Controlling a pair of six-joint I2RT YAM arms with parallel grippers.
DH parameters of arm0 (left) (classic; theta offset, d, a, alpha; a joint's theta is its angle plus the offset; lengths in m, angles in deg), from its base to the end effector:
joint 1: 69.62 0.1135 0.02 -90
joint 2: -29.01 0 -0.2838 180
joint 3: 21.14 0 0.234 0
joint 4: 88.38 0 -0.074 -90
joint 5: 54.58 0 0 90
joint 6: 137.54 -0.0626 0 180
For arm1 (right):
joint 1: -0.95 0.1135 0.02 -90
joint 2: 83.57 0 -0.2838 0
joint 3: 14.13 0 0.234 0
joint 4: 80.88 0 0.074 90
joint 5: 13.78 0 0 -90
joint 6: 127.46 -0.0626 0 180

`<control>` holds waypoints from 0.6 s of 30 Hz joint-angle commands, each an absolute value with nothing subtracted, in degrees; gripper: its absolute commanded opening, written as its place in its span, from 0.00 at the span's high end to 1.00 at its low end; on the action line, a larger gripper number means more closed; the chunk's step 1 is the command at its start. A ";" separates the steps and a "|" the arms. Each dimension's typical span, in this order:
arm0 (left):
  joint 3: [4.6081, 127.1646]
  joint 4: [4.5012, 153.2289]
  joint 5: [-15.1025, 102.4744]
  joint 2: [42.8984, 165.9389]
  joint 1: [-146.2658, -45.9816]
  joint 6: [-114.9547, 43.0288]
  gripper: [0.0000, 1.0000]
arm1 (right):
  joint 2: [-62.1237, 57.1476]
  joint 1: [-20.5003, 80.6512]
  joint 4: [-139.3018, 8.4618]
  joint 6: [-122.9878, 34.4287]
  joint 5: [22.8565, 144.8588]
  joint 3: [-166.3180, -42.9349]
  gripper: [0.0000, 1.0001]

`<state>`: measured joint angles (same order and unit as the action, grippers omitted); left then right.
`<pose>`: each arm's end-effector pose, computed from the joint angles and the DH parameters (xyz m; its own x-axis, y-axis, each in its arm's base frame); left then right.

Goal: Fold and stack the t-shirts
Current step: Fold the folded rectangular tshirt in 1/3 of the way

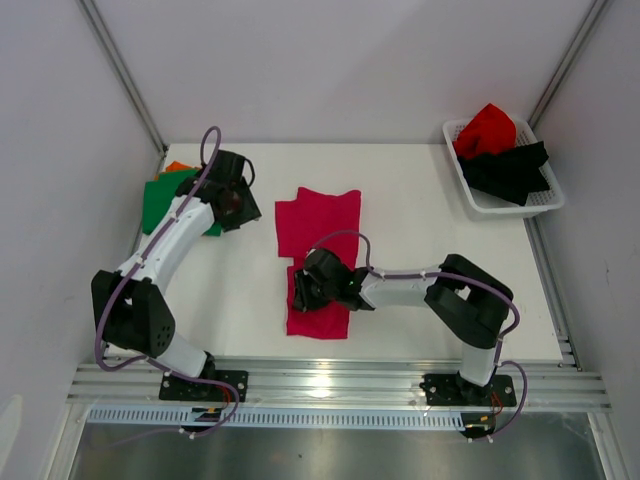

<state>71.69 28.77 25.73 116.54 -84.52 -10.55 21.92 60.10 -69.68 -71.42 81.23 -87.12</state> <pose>0.3057 -0.0705 0.3041 -0.7514 -0.4138 -0.5140 -0.3579 0.9100 -0.2094 0.1962 0.3391 0.1671 -0.7897 -0.2369 -0.5659 -0.5383 0.7101 0.4539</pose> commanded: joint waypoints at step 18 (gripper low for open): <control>71.06 30.44 26.99 115.93 -83.86 -11.24 0.47 | 11.10 62.82 -61.80 -72.62 79.29 -90.34 0.67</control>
